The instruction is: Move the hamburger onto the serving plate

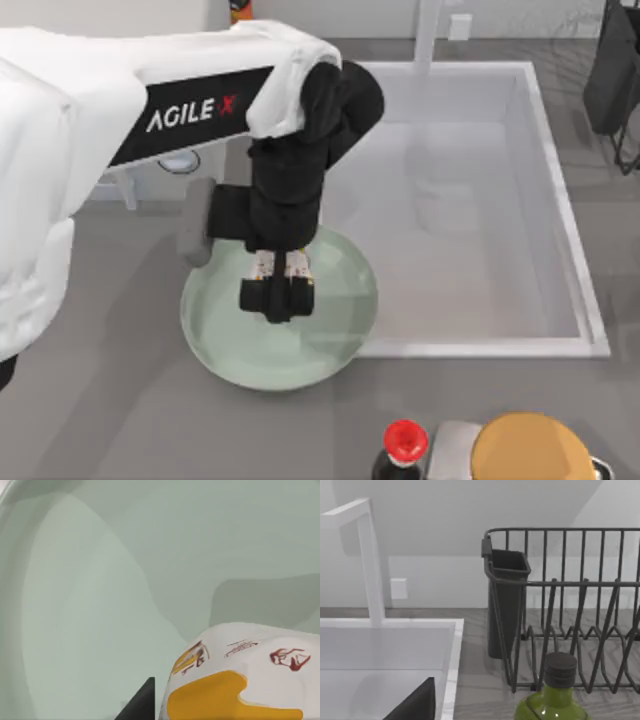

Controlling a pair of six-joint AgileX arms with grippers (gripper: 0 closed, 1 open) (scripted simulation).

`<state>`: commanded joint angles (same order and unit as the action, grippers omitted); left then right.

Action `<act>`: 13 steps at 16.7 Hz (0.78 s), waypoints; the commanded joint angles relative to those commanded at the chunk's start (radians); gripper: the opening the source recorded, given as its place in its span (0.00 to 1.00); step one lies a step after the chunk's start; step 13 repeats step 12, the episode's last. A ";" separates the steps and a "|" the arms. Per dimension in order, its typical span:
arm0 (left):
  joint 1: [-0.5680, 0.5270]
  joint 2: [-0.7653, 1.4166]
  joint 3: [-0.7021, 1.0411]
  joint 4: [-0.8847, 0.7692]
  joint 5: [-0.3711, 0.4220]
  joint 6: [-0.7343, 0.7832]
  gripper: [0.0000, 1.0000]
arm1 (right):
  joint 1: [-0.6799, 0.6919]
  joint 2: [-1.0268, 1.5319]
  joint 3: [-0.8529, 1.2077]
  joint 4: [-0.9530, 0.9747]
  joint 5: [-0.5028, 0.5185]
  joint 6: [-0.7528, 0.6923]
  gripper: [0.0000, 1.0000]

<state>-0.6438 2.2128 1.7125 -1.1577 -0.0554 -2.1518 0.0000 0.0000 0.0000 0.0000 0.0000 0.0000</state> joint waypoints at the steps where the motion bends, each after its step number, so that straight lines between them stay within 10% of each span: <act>1: 0.000 0.000 0.000 0.000 0.000 0.000 0.60 | 0.000 0.000 0.000 0.000 0.000 0.000 1.00; 6: 0.000 0.000 0.000 0.000 0.000 0.000 0.98 | 0.000 0.000 0.000 0.000 0.000 0.000 1.00; 13: 0.000 0.000 0.000 0.000 0.000 0.000 1.00 | 0.000 0.000 0.000 0.000 0.000 0.000 1.00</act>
